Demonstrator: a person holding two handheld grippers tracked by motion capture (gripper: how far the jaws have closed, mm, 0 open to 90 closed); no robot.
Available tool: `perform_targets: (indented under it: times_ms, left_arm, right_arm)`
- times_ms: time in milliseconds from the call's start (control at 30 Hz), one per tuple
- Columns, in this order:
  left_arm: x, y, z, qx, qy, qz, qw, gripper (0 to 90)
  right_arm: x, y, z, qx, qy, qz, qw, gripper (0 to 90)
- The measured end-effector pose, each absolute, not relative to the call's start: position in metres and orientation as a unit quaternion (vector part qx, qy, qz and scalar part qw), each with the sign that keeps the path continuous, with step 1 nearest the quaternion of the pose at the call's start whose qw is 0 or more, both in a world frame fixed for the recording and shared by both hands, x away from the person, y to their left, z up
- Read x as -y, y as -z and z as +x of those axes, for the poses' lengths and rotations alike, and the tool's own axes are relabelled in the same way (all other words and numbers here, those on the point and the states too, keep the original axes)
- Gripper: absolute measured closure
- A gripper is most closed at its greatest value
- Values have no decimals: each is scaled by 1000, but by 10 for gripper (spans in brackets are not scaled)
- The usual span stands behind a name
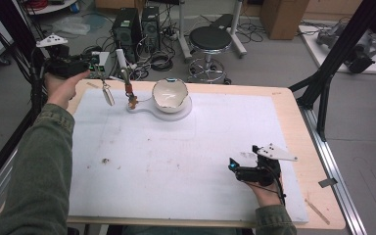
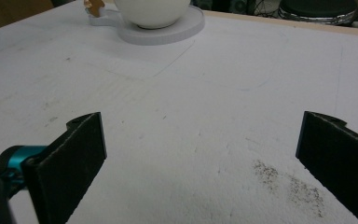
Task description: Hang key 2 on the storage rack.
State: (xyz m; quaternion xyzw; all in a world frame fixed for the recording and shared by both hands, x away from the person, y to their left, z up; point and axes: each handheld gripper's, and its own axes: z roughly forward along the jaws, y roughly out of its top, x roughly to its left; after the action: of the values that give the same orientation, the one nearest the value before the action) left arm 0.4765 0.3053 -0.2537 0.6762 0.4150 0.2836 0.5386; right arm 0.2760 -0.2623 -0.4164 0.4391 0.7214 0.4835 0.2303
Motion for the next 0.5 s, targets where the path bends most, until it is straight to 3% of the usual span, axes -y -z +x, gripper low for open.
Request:
perform_targets:
  times_ms: [500]
  left_arm:
    - [-308, 261, 496, -477, -306, 604, 560, 712]
  right_arm:
    - [267, 419, 274, -718, -479, 446, 237, 5]
